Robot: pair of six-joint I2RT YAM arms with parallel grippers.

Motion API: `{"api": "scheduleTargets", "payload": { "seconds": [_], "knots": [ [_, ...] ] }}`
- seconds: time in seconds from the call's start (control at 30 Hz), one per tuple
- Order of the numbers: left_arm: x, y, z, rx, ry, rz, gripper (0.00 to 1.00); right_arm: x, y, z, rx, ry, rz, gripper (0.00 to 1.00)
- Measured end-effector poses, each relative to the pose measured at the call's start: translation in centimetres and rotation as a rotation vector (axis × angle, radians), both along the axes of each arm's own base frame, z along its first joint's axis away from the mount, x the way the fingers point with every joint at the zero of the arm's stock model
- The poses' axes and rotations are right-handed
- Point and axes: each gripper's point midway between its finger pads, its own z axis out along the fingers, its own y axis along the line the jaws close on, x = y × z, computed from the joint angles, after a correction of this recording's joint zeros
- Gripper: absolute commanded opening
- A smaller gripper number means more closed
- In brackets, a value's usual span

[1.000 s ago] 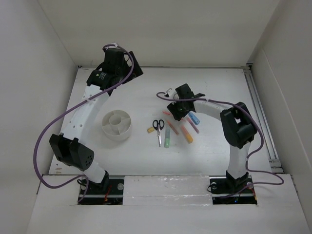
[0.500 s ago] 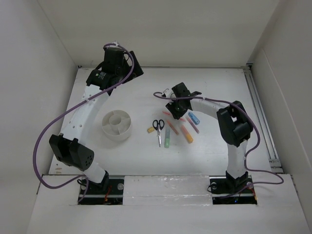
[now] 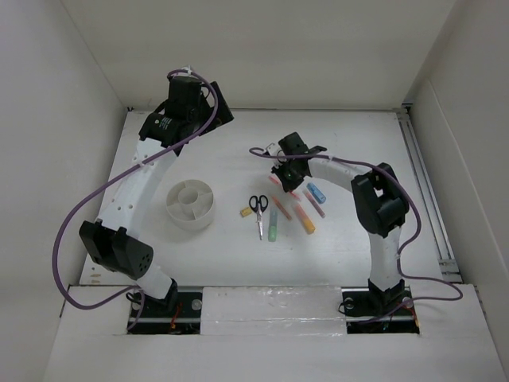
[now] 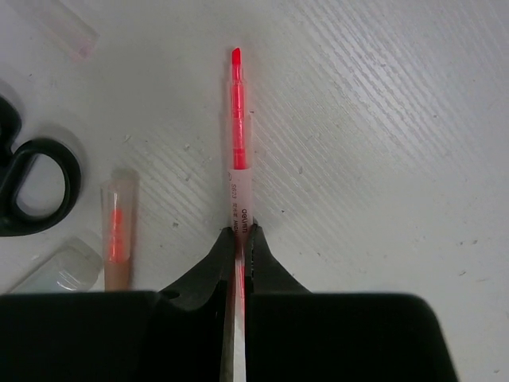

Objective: Sort the stationery into containers
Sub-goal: Pick up the pen from the center of the board.

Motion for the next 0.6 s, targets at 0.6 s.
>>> {"api": "scheduleTargets", "payload": {
  "seconds": [0.6],
  "knots": [
    [-0.6,-3.2,-4.5,-0.281,0.16,0.161,1.0,3.9,-5.6,20.2,0.271,-0.431,-0.527,0.0]
  ]
}}
